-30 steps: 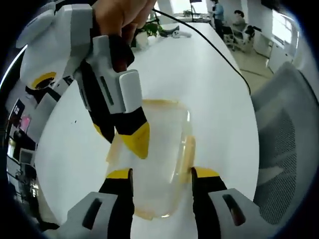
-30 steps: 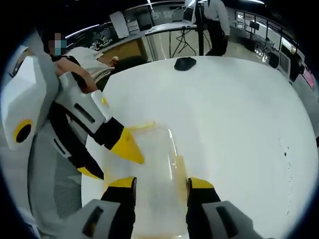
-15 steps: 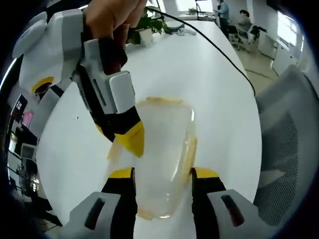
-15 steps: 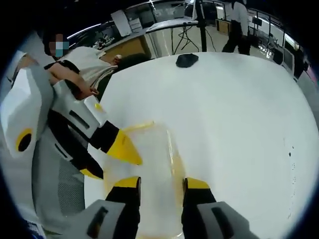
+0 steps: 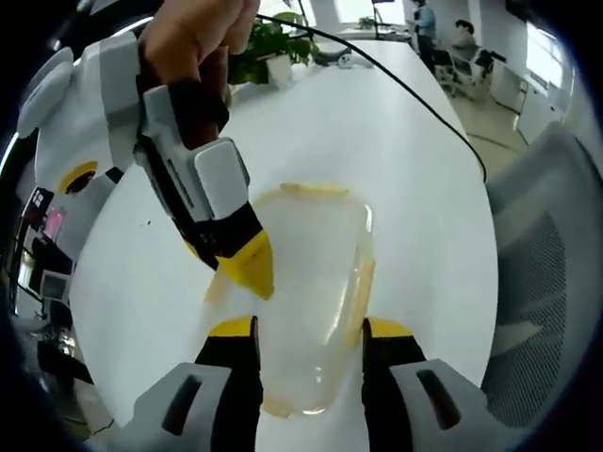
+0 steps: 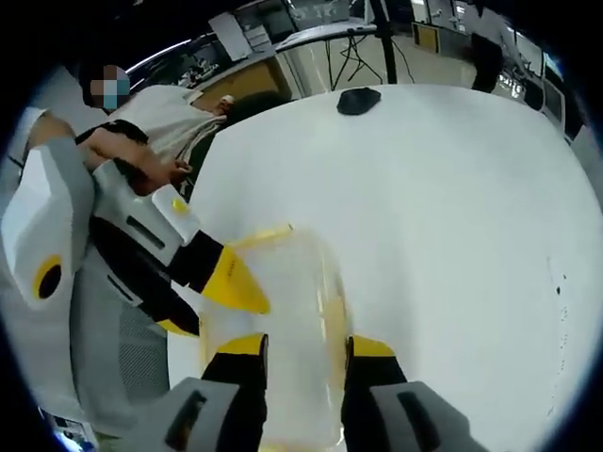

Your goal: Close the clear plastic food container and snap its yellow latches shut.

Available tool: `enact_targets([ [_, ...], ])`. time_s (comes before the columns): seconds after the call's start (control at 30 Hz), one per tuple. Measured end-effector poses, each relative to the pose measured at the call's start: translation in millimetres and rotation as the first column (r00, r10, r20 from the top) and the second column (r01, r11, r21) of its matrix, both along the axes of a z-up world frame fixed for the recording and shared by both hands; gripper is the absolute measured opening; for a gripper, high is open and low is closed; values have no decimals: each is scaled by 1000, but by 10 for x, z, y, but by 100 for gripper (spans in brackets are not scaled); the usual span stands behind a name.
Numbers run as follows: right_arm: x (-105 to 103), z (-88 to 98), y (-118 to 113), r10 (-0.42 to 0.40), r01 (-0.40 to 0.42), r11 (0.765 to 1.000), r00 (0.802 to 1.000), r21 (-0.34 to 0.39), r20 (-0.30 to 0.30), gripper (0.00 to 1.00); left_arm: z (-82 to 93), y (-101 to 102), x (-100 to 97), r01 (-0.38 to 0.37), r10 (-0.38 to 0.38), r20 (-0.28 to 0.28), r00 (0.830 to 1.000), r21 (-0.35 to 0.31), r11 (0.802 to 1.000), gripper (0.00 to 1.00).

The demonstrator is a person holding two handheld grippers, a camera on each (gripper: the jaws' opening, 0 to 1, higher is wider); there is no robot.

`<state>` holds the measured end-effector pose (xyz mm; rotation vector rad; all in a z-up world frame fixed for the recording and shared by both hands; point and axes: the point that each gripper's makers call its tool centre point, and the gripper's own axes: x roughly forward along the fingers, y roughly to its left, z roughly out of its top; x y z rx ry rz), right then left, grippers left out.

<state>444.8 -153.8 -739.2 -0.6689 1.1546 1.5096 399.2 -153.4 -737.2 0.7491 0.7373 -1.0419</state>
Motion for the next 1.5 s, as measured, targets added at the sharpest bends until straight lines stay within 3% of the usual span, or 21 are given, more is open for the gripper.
enact_targets([
  [0.5, 8, 27, 8, -30, 29, 999, 999, 38, 27, 31, 26, -20, -11, 23, -24, 40, 999, 19, 1000, 41],
  [0.63, 8, 38, 14, -33, 31, 999, 999, 44, 41, 31, 65, -39, -3, -16, 17, 3, 1000, -17, 1000, 42],
  [0.97, -1, 122, -33, -19, 15, 998, 997, 57, 73, 37, 55, -32, -84, 26, -26, -19, 999, -1, 1000, 50],
  [1.2, -3, 167, -104, -37, 32, 998, 995, 58, 97, 43, 72, 5, -126, 36, -37, -68, 997, -10, 999, 55],
  [1.5, -64, 280, -175, -43, 33, 997, 988, 70, 147, 50, 88, 157, -128, 53, -50, -71, 996, 44, 998, 60],
])
